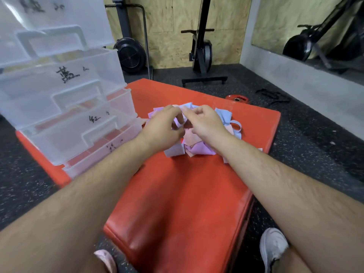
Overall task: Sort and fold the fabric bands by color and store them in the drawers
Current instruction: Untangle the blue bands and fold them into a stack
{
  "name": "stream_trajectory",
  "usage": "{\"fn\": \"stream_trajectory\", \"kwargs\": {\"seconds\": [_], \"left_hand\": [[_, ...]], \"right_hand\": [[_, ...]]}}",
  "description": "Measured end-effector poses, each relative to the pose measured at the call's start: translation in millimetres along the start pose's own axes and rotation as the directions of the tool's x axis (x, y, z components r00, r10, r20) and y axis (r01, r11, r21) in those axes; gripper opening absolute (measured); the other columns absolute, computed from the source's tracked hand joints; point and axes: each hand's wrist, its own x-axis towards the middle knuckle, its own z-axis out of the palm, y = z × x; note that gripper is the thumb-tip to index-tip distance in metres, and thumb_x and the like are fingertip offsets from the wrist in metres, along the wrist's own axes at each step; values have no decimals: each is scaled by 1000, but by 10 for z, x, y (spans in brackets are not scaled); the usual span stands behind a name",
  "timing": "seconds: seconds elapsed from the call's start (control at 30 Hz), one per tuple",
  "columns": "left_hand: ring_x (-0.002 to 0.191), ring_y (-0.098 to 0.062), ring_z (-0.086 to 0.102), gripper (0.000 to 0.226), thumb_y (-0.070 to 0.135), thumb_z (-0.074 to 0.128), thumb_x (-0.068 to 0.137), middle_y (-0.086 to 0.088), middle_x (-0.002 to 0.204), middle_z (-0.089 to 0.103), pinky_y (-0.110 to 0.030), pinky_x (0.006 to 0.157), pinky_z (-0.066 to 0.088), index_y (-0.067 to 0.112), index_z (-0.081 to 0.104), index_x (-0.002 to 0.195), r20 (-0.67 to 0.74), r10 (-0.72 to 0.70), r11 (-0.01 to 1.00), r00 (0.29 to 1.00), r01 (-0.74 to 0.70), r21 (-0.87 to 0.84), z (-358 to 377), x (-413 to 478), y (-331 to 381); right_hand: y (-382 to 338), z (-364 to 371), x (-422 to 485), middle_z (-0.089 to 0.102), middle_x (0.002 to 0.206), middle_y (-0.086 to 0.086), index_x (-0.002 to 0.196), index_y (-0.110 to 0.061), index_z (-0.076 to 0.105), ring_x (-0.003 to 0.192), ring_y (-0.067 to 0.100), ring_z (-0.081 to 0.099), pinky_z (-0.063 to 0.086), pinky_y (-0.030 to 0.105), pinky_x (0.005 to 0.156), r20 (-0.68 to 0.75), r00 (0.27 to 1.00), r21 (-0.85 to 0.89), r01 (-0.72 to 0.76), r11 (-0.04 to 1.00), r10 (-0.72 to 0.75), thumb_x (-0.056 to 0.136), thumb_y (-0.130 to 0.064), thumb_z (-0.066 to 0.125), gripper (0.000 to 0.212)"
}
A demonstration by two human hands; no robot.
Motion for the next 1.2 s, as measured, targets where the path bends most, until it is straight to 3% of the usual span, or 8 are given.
{"fn": "stream_trajectory", "kwargs": {"seconds": [0.2, 0.33, 0.47, 0.6, 0.77, 0.97, 1.07, 1.2], "left_hand": [[84, -7, 57, 12, 28, 70, 89, 3, 96, 59, -15, 75, 42, 23, 60, 84, -256, -21, 986, 967, -22, -165, -348, -250, 92], [91, 3, 50, 39, 28, 71, 89, 8, 119, 43, -1, 75, 37, 25, 53, 123, -319, -144, 977, 937, 83, -197, -545, -397, 82], [74, -4, 60, 25, 27, 70, 90, 2, 98, 68, -22, 70, 51, 17, 65, 113, -153, -210, 908, 966, 134, -397, -593, -489, 203], [60, -8, 58, 10, 16, 73, 88, 9, 66, 64, -31, 63, 50, 9, 66, 87, -106, -285, 862, 953, 206, -463, -566, -519, 202], [71, -18, 57, 13, 15, 72, 88, 1, 74, 61, -38, 68, 50, 12, 62, 81, -76, -432, 796, 899, 340, -501, -567, -624, 26], [64, -14, 53, 13, 20, 73, 86, 1, 72, 60, -28, 61, 46, 14, 61, 82, -108, -455, 885, 884, 436, -161, -636, -822, -243], [71, -22, 59, 14, 19, 76, 82, -1, 73, 63, -35, 69, 50, 10, 65, 83, -53, -454, 890, 889, 455, 4, -589, -933, -362], [75, -18, 57, 8, 17, 74, 81, 7, 74, 61, -20, 57, 38, 17, 66, 83, 39, -432, 890, 901, 419, 180, -427, -1125, -402]], "right_hand": [[-229, 24, -173, 74, 90, -5, 100, -18, 64, 84, 11, 68, 53, 32, 77, 41, 997, 93, 63, 994, -67, 87, -8, 60, 17], [-359, -5, -260, 62, 70, -17, 92, -17, 69, 66, 0, 53, 41, 18, 65, 130, 969, 56, 204, 977, -209, 91, -10, 59, 12], [-351, -40, -341, 60, 67, -19, 91, -16, 70, 66, -1, 50, 39, 16, 65, 321, 904, -40, 309, 950, -281, 94, -14, 61, 10], [-295, -94, -378, 60, 72, -9, 98, -14, 69, 70, 4, 52, 41, 24, 68, 412, 880, -77, 293, 953, -237, 92, -19, 68, 9], [-176, -326, -349, 64, 71, -7, 88, -28, 69, 67, 3, 60, 48, 27, 68, 539, 842, -355, 258, 898, -29, 78, -42, 79, 21], [-23, -797, -324, 62, 61, -18, 97, -21, 69, 53, -4, 53, 39, 10, 53, 588, 793, -517, 216, 828, 161, 84, -23, 80, 17], [134, -1011, -301, 69, 72, -14, 99, -22, 71, 61, -4, 59, 43, 17, 64, 540, 810, -621, 203, 757, 226, 82, -24, 81, 20], [393, -1206, -350, 66, 78, -6, 104, -20, 69, 70, 9, 60, 48, 25, 70, 520, 793, -667, 144, 731, 318, 83, -17, 80, 24]]}}
